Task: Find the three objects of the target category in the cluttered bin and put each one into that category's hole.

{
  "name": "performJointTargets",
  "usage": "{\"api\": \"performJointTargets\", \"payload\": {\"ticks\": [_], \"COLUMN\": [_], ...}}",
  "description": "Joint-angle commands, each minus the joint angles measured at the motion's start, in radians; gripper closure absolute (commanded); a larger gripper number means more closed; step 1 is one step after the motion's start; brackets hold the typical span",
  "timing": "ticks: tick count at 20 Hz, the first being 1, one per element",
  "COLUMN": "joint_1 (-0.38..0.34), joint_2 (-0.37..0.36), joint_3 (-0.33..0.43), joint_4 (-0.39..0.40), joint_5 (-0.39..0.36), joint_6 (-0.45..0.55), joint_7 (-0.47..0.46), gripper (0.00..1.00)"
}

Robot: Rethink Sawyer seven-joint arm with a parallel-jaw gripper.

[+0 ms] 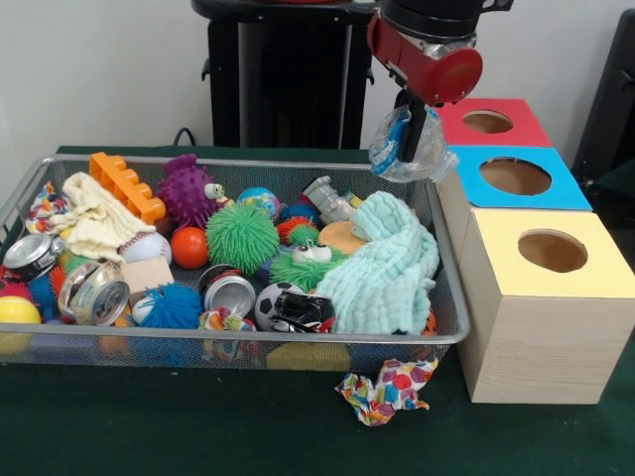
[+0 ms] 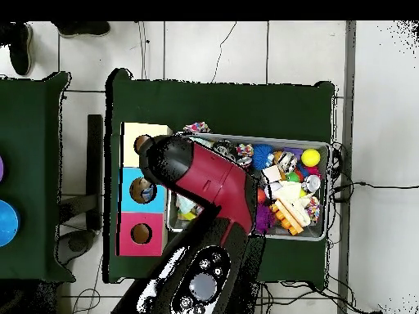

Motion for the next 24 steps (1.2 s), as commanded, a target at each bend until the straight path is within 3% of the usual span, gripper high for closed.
{"api": "performJointTargets", "payload": {"ticks": [1,8,13,17,24], "joint_1": [-0.002,-0.010,-0.048,-0.061,-0.082], "joint_2": [0.040,0.085,0.110,0.115,0.092], "joint_3": [0.041,0.038,0.012,0.004,0.009], "joint_4": [-0.084,-0.128,-0.269,-0.336,-0.329], "joint_5": [0.026,0.027,0.014,0.017,0.003], "joint_6": [0.090,0.084,0.242,0.314,0.331], "joint_7": [0.323,0.347,0.383,0.408,0.379], "gripper": [1.00,1.00,1.00,1.00,1.00]}}
